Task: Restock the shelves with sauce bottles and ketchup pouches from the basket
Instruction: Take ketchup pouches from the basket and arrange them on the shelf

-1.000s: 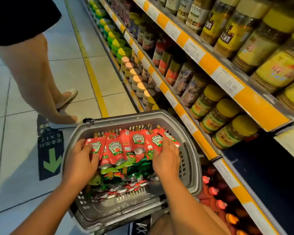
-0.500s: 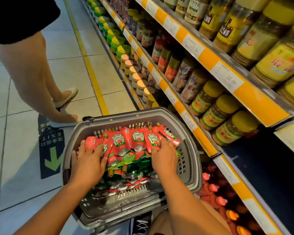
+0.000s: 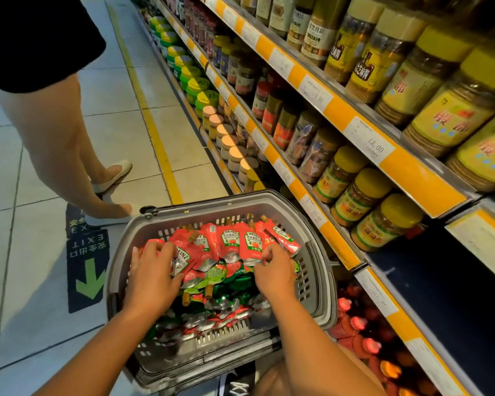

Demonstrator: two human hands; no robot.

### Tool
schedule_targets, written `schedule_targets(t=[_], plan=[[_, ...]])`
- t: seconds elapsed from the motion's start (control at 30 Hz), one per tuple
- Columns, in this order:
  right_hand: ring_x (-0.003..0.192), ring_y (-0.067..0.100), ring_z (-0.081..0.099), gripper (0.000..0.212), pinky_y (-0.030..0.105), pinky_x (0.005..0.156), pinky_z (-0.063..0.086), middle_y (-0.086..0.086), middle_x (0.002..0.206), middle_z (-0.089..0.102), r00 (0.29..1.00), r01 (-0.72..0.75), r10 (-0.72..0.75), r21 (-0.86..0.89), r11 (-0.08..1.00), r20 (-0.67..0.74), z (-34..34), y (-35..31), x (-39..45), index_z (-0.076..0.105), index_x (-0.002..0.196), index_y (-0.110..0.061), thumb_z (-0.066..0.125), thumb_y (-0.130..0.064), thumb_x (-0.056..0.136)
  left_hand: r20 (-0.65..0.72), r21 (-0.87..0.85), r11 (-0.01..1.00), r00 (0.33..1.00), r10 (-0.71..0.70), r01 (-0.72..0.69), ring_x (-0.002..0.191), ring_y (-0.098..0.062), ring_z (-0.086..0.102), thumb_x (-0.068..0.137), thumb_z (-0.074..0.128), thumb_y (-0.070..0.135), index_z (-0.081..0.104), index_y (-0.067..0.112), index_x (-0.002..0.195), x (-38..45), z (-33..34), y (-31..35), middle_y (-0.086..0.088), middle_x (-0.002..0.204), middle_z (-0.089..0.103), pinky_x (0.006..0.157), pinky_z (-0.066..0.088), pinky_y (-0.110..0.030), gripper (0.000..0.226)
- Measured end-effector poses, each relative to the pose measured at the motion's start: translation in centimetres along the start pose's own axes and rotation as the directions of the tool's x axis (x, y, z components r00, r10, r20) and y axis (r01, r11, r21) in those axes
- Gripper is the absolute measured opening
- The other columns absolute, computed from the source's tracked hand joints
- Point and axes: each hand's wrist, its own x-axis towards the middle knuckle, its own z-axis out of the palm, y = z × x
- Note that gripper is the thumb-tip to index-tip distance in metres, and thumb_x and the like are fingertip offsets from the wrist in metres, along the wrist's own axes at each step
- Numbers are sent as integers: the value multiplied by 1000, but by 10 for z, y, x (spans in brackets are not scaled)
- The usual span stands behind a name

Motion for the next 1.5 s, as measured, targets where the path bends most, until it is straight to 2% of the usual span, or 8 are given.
schedule_targets(t=[0.13, 0.2, 0.27, 0.5, 0.8, 1.1, 1.3, 1.5], plan=[[97, 29, 56, 13, 43, 84, 49, -3, 94, 56, 1000, 2, -1, 24, 1000, -30, 3, -1, 2, 48, 84, -26, 60, -21, 89, -65, -83, 996, 998, 22, -28, 117, -30, 52, 73, 90, 27, 40, 38, 96, -6, 1, 1, 13, 109, 35, 117, 38, -54, 57], [97, 31, 56, 19, 42, 78, 45, 0, 87, 59, 999, -22, 23, 41, 999, -24, 6, -1, 5, 46, 80, -25, 54, -33, 94, -104, -158, 986, 994, 39, -55, 99, -18, 50, 72, 92, 23, 41, 38, 97, -9, -1, 4, 14, 106, 32, 84, 53, -36, 59], [95, 32, 58, 34, 39, 70, 41, 1, 81, 59, 1000, -28, 29, 31, 999, -3, 9, 0, 8, 46, 77, -24, 52, -48, 99, -120, -210, 973, 990, 75, -99, 91, -8, 43, 75, 91, 20, 44, 37, 100, -11, -4, 7, 14, 106, 33, 64, 39, -22, 56], [73, 27, 60, 43, 43, 70, 55, 1, 73, 62, 990, -87, 91, 40, 995, -110, 9, 1, 30, 53, 75, -18, 62, -54, 97, -142, -364, 906, 974, 177, -218, 107, 0, 48, 84, 83, 29, 51, 38, 110, -23, -10, 27, 20, 114, 50, 84, 39, -16, 42], [112, 32, 65, 61, 41, 80, 51, 6, 126, 68, 994, -68, 55, -139, 988, -95, 15, -2, 48, 53, 141, -21, 63, -57, 93, -83, -464, 880, 994, 73, -103, 111, 4, 49, 85, 81, 35, 51, 44, 108, -35, -14, 35, 32, 119, 50, 91, 41, -27, 39], [60, 17, 51, 36, 29, 54, 42, -1, 77, 58, 976, -213, 216, 208, 955, 9, 3, -7, 52, 48, 102, -26, 76, -23, 79, -74, -573, 819, 996, -53, 1, 108, 23, 48, 83, 83, 34, 57, 41, 108, -41, -19, 44, 33, 115, 57, 81, 39, -13, 37], [72, 22, 61, 32, 31, 61, 45, 6, 92, 67, 975, -213, 221, 415, 884, 31, -31, -4, 27, 58, 104, -21, 79, -23, 79, -52, -721, 691, 992, -115, 42, 104, 31, 45, 92, 77, 24, 64, 37, 106, -39, -31, 67, 49, 109, 55, 93, 40, -27, 23], [69, 21, 63, 23, 35, 59, 50, 10, 86, 75, 967, -222, 246, 680, 698, 63, -73, 11, -20, 71, 101, -21, 78, -15, 80, -65, -829, 560, 993, -96, 0, 113, -6, 59, 87, 80, 11, 66, 35, 104, -49, -45, 104, 20, 116, 63, 97, 48, -38, 32]])
